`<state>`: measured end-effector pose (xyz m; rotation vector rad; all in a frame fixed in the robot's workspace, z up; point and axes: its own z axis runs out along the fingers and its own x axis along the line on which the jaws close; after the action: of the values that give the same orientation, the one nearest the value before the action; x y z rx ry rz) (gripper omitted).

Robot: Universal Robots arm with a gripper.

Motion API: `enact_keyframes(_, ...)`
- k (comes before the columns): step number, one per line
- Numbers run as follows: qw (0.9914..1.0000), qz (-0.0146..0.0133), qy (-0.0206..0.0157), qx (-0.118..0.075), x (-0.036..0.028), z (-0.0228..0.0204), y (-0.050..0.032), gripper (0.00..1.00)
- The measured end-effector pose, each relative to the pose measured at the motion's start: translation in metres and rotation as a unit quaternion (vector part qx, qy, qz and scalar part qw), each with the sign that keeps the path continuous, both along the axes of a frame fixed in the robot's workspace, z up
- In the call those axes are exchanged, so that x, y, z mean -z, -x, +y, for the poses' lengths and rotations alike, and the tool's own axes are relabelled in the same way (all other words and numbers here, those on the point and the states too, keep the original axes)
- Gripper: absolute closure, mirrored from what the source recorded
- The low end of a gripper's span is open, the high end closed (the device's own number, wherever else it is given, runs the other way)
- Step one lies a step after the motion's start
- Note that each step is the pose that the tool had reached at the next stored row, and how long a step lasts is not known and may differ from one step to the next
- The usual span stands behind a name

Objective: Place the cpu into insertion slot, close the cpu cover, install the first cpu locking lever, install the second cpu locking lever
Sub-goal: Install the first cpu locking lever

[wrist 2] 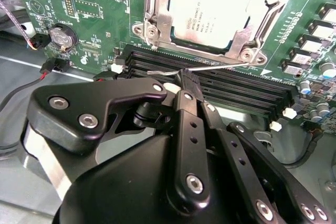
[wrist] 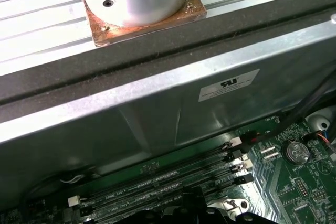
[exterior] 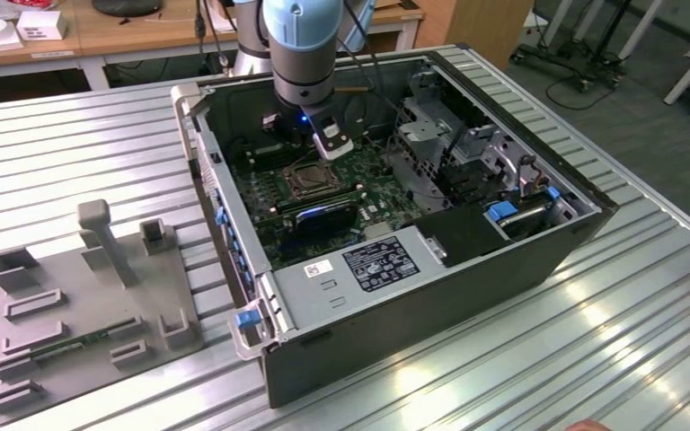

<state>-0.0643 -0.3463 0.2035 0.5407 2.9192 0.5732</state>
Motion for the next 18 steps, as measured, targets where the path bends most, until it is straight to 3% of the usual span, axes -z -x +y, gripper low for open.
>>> enact_keyframes(18,1.00000,0.0000,-0.0003,0.000,0.0018,0.0013,-0.0024,0.89)
